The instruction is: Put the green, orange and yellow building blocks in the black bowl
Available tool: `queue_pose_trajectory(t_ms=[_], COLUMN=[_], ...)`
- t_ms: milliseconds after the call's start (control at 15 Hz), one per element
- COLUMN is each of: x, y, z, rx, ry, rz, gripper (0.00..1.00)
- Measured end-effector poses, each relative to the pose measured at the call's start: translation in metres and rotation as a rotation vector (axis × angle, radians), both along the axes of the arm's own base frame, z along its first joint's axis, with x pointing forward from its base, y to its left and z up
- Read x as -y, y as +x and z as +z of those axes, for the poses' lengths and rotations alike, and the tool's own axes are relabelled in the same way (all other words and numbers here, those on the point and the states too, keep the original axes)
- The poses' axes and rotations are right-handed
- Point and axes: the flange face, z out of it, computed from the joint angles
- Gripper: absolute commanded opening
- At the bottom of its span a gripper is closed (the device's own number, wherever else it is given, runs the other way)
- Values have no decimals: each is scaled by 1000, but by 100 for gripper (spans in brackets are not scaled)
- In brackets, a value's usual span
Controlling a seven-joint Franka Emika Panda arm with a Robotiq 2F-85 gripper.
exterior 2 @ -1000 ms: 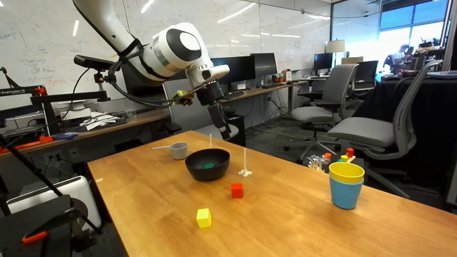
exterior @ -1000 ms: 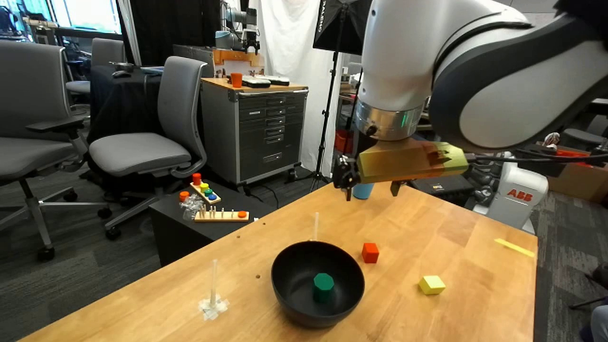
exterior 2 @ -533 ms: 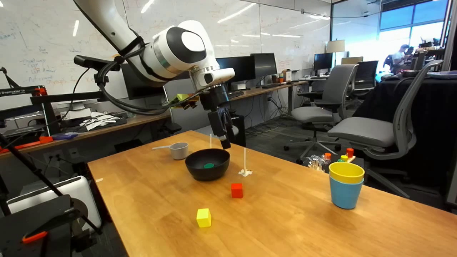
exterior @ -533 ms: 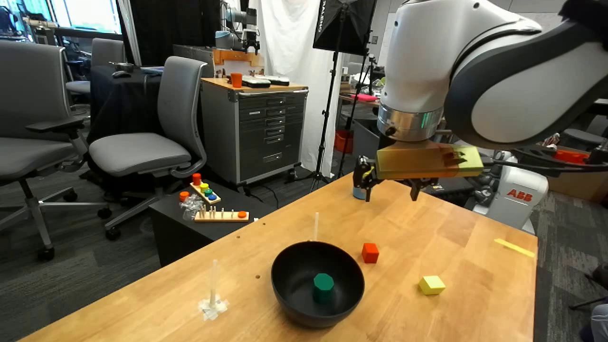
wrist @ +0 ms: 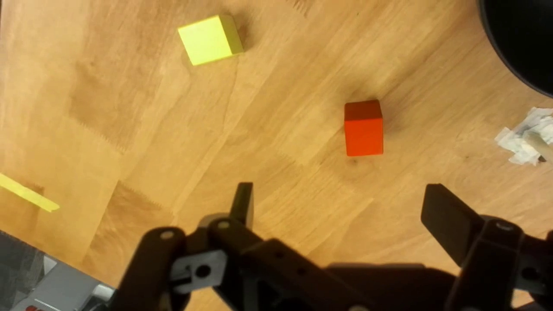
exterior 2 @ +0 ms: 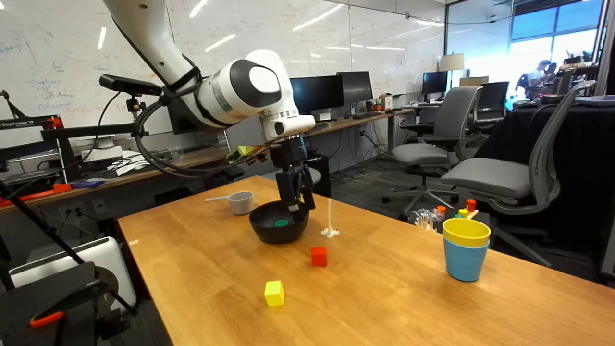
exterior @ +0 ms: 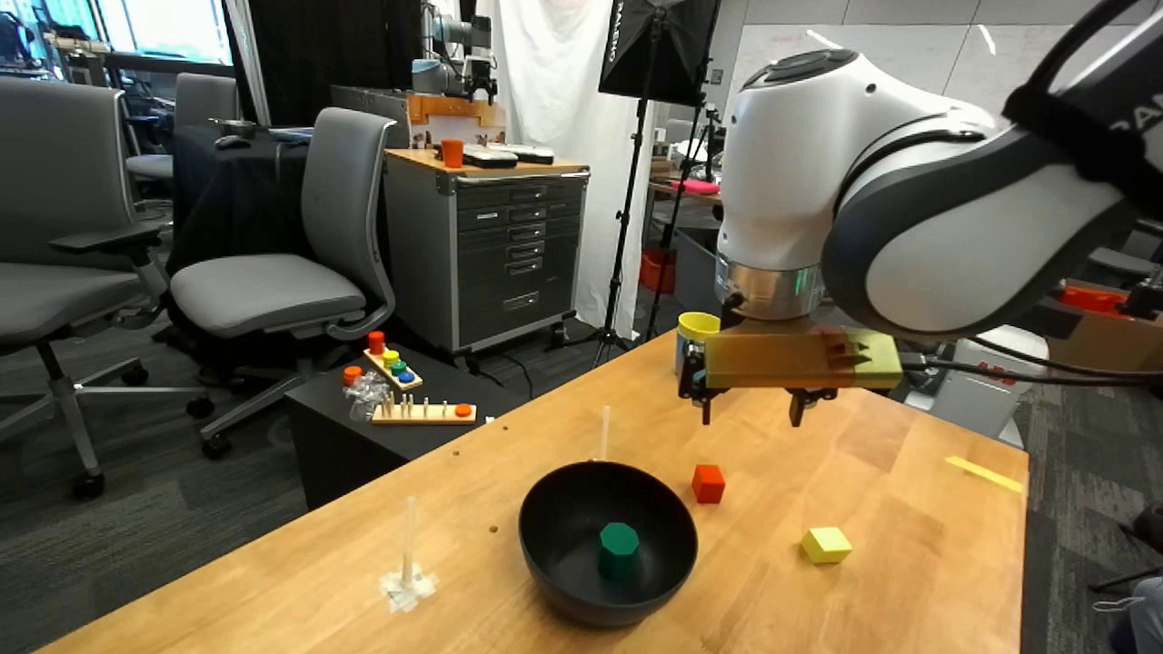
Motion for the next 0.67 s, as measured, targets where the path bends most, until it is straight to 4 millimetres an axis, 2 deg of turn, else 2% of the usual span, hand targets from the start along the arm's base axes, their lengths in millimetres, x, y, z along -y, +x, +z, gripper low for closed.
queue_pose_trajectory(t_ms=[267,667], x=[-2,-17], y=[6,27], z=[-18,-39], rx=[-16,-31], ry=[3,19], rz=[-10,48], gripper=[100,100])
